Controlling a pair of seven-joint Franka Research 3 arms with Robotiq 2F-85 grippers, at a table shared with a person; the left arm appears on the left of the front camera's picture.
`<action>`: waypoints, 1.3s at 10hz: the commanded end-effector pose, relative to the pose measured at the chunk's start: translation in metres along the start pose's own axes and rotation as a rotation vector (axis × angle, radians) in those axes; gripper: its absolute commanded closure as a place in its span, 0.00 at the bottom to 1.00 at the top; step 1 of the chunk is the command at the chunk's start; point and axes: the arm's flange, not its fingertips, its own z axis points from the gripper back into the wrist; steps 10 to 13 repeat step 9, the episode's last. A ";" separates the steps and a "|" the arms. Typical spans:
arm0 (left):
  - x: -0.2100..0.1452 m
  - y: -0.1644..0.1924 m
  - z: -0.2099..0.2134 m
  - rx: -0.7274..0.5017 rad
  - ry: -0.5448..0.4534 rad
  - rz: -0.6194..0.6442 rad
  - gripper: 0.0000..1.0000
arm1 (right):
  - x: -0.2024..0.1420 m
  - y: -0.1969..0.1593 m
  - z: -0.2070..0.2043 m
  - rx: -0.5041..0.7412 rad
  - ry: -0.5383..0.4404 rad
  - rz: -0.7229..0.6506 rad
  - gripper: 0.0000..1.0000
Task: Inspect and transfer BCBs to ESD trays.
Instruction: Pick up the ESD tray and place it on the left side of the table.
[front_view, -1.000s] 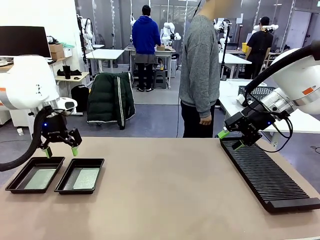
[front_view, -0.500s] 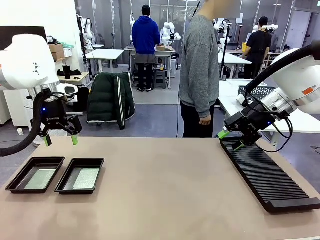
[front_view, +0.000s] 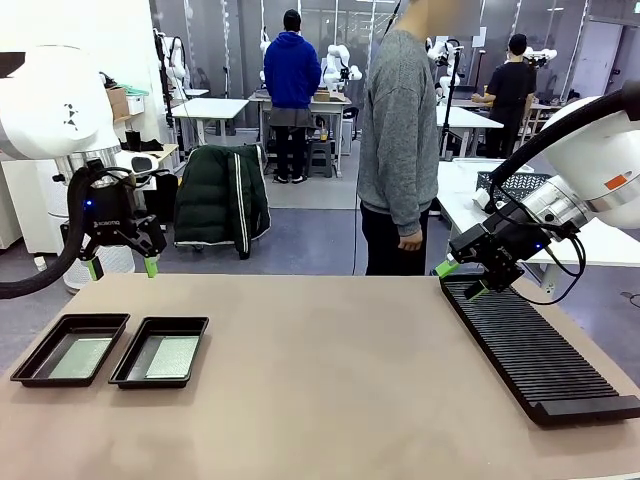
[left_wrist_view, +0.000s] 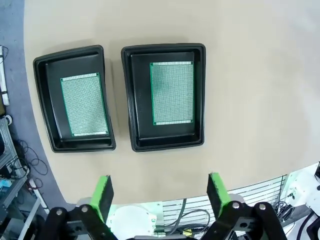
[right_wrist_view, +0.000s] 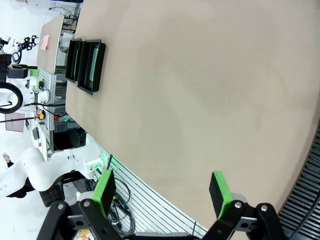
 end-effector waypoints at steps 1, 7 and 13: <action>0.001 0.003 -0.005 -0.001 -0.005 -0.012 0.00 | -0.001 0.001 0.000 0.005 0.001 -0.001 0.00; 0.001 0.003 -0.005 -0.001 -0.005 -0.012 0.00 | -0.001 0.001 0.000 0.005 0.001 -0.001 0.00; 0.001 0.003 -0.005 -0.001 -0.005 -0.012 0.00 | -0.001 0.001 0.000 0.005 0.001 -0.001 0.00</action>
